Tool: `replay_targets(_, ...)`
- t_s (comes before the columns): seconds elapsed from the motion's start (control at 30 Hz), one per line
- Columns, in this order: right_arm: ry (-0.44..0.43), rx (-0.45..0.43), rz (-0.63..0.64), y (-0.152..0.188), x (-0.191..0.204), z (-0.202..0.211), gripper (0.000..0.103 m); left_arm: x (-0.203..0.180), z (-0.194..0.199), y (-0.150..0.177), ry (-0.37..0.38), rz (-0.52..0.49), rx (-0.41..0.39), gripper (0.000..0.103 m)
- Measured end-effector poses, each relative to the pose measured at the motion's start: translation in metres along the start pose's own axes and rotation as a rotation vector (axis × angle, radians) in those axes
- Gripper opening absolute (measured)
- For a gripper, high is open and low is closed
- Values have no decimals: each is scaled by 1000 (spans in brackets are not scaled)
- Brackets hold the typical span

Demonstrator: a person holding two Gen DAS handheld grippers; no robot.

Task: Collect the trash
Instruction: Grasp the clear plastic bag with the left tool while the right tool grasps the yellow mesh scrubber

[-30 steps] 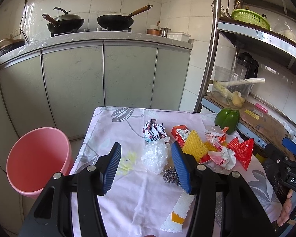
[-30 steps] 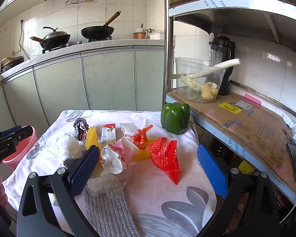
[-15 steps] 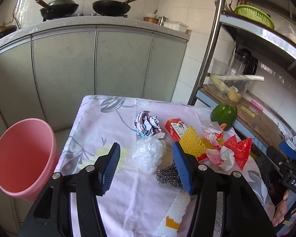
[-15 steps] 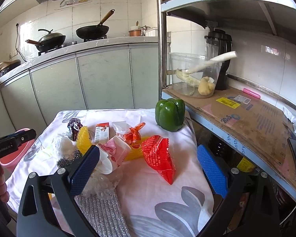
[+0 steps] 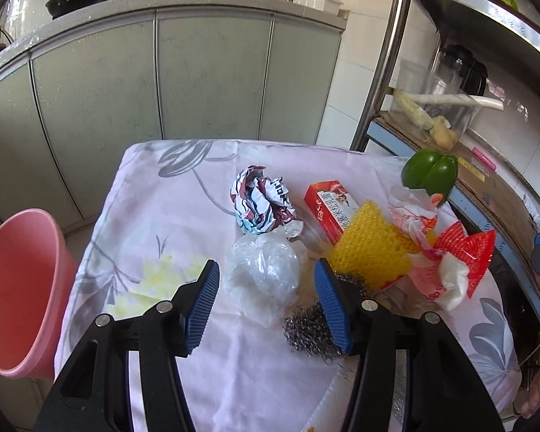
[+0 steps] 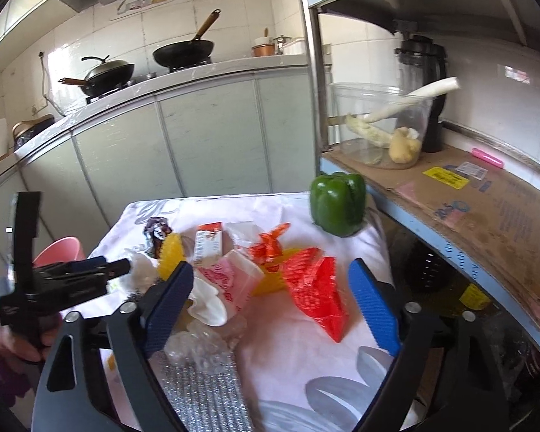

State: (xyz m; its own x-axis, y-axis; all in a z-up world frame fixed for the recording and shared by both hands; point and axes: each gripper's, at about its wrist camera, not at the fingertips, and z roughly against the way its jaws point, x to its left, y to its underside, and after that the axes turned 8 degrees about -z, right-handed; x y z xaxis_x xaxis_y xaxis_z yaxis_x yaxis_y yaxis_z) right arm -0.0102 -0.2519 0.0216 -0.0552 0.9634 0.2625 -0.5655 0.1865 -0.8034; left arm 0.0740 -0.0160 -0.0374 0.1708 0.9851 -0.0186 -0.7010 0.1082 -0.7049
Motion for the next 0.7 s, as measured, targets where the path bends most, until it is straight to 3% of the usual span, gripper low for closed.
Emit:
replay_targets(0.13, -32, 25, 21, 0, 12, -8, 80, 2, -10, -2, 8, -2, 20, 51)
replay_targets(0.47, -84, 80, 45, 5, 33, -25, 79, 8, -12, 1, 40, -2, 4, 25)
replay_targets(0.7, -149, 140, 45, 5, 49, -40, 67, 15, 13, 2, 66, 8, -49, 23)
